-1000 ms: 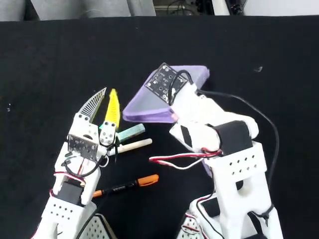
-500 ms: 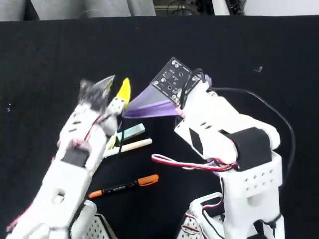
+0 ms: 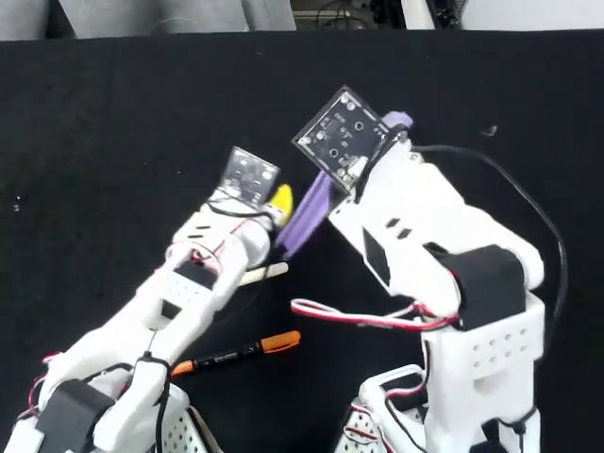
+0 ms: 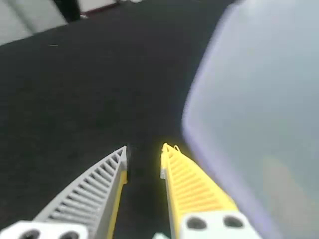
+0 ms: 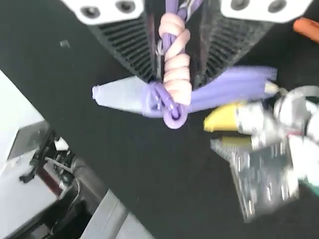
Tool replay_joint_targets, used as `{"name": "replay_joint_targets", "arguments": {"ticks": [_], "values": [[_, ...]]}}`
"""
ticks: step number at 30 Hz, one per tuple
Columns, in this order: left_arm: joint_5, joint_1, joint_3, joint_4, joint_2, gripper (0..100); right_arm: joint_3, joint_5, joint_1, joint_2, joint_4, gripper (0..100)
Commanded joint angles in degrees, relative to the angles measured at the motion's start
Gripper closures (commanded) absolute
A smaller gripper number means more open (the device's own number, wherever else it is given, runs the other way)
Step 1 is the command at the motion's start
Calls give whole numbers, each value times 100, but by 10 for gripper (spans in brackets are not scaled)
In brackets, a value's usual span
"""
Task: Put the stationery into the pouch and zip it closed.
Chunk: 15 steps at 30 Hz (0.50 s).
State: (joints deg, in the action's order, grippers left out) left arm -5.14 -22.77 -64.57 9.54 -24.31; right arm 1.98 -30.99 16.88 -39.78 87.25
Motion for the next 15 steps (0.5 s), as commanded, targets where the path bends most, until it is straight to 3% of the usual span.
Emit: {"name": "replay_joint_targets", "arguments": {"ticks": [1,8,12,15], "values": [[70,-541,426,132,26,880,-259,149,-62,549,-492,988],[176,-1095,699,132,70,881,-268,378,246,1033,-1099,988],[387,-1007,523,105,26,881,-215,378,360,998,-1073,988],[396,-558,207,132,-9,881,-57,387,360,1007,-888,988]]}}
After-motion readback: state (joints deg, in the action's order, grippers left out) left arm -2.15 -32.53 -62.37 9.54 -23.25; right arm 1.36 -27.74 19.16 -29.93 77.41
